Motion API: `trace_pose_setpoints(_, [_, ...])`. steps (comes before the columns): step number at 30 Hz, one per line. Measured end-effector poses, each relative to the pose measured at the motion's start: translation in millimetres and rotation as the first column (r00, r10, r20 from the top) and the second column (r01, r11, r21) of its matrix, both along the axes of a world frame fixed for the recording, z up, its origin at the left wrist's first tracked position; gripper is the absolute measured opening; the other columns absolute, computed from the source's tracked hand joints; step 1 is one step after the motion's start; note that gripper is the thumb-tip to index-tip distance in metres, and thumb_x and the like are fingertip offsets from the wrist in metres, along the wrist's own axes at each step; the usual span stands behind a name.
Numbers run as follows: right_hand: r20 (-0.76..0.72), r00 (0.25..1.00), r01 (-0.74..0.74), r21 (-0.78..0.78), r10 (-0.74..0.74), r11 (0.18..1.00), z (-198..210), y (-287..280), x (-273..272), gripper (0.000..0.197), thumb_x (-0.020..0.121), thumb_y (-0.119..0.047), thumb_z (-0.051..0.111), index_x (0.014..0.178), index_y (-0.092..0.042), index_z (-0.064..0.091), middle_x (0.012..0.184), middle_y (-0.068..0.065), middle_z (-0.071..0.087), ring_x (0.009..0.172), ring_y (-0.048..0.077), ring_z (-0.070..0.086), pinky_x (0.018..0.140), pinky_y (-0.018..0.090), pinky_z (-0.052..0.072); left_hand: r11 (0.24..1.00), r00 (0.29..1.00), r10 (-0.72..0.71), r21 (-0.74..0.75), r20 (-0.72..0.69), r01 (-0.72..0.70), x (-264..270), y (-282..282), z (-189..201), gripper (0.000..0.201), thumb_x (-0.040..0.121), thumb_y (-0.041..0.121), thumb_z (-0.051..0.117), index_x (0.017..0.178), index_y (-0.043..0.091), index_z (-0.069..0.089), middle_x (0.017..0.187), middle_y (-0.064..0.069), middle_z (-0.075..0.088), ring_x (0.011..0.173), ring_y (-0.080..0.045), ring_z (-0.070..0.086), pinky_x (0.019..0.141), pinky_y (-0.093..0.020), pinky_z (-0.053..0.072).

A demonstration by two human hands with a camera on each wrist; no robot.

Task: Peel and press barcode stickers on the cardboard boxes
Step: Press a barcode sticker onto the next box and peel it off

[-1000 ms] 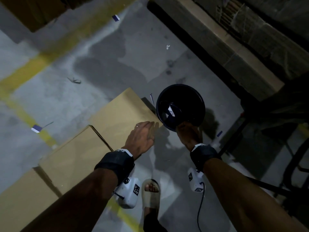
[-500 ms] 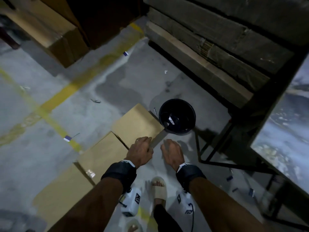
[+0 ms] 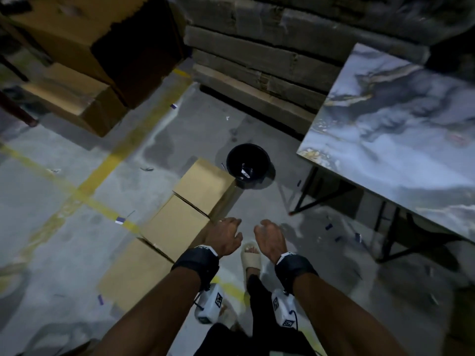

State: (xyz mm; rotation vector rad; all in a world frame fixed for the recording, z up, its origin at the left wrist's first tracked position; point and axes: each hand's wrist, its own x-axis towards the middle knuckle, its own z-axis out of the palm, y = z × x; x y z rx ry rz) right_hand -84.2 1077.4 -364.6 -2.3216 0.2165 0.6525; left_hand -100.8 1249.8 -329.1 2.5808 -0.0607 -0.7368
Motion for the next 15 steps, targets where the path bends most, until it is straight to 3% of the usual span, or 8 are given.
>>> trace_pose_setpoints(2, [0.023, 0.998, 0.067, 0.0, -0.067, 0.998, 9, -31, -21, 0.041, 0.102, -0.032, 0.058, 0.13, -0.002, 0.061, 0.123, 0.021, 0.068, 0.116, 0.035, 0.063, 0.098, 0.037, 0.047, 0.996, 0.996, -0.086, 0.013, 0.011, 0.085, -10, -27, 16, 0.055, 0.105, 0.031, 0.045, 0.154, 0.008, 0.036, 0.159, -0.012, 0.038, 0.145, -0.029, 0.037, 0.118, -0.035, 0.027])
trace_pose_setpoints(5, [0.066, 0.982, 0.178, -0.02, -0.176, 0.984, -6, -90, -55, 0.047, 0.1, -0.039, 0.054, 0.126, -0.001, 0.064, 0.126, 0.019, 0.068, 0.119, 0.036, 0.062, 0.103, 0.041, 0.048, 0.985, 0.985, -0.173, 0.026, 0.003, 0.173, -21, -74, 30, 0.056, 0.103, 0.031, 0.045, 0.155, 0.012, 0.036, 0.159, -0.009, 0.038, 0.146, -0.03, 0.034, 0.116, -0.039, 0.031])
trace_pose_setpoints(8, [0.056, 0.971, 0.237, -0.063, -0.234, 0.969, 33, -139, -82, 0.041, 0.103, -0.032, 0.051, 0.123, 0.001, 0.066, 0.123, 0.023, 0.068, 0.117, 0.039, 0.063, 0.102, 0.044, 0.049, 0.967, 0.967, -0.254, 0.004, -0.018, 0.255, -27, -129, 44, 0.056, 0.102, 0.029, 0.047, 0.154, 0.011, 0.037, 0.158, -0.01, 0.038, 0.145, -0.032, 0.033, 0.114, -0.043, 0.035])
trace_pose_setpoints(11, [0.006, 0.954, 0.298, -0.128, -0.3, 0.946, 52, -196, -105, 0.037, 0.107, -0.024, 0.047, 0.125, 0.004, 0.062, 0.122, 0.025, 0.065, 0.116, 0.04, 0.061, 0.1, 0.042, 0.048, 0.92, 0.919, -0.392, -0.015, -0.03, 0.392, -31, -189, 54, 0.057, 0.102, 0.028, 0.047, 0.154, 0.009, 0.037, 0.156, -0.012, 0.04, 0.143, -0.034, 0.034, 0.112, -0.044, 0.038])
trace_pose_setpoints(15, [0.029, 0.889, 0.458, -0.104, -0.458, 0.883, 57, -276, -137, 0.036, 0.106, -0.024, 0.047, 0.125, 0.003, 0.062, 0.123, 0.025, 0.065, 0.116, 0.039, 0.061, 0.1, 0.042, 0.048, 0.831, 0.831, -0.556, -0.006, -0.012, 0.556, -34, -275, 61, 0.065, 0.094, 0.038, 0.042, 0.151, 0.008, 0.042, 0.152, -0.013, 0.045, 0.14, -0.035, 0.039, 0.111, -0.046, 0.039])
